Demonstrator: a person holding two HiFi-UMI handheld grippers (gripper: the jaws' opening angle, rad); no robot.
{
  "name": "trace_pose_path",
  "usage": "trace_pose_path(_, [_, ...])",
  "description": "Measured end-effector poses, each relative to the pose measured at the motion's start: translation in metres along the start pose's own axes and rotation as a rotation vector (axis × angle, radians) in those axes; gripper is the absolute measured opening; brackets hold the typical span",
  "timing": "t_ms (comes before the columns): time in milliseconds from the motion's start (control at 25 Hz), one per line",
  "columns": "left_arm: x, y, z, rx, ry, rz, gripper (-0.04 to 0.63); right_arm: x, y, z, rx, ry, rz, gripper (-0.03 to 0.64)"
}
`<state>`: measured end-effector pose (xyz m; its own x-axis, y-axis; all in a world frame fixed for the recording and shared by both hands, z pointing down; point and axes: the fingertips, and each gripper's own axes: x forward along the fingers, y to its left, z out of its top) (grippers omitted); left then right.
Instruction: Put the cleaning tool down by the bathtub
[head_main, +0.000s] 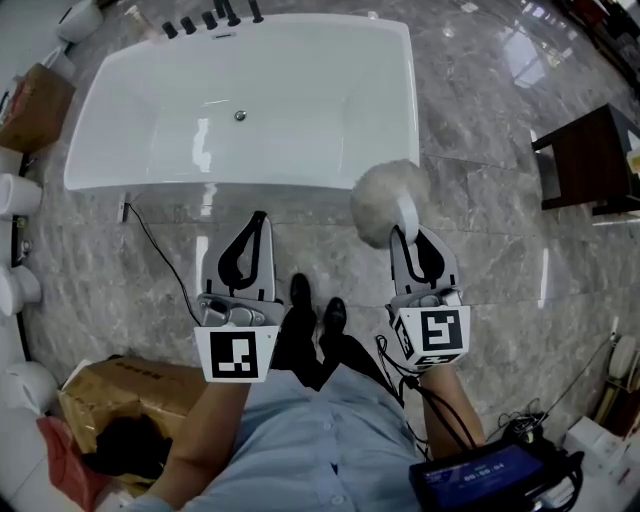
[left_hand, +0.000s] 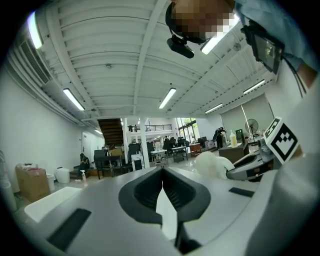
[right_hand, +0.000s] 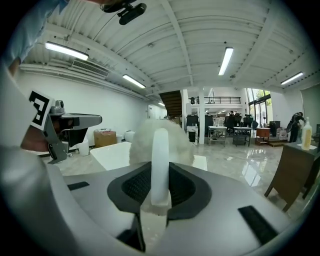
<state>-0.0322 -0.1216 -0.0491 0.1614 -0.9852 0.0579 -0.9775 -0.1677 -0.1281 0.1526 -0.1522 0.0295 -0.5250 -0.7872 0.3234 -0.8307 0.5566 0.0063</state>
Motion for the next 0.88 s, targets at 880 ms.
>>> trace_pose_path(880, [0.043,0.024,-0.180,-0.058,0.132,0.026,0.017,0.101,0.036,-0.174,-0.108,0.189,0.183,0.092])
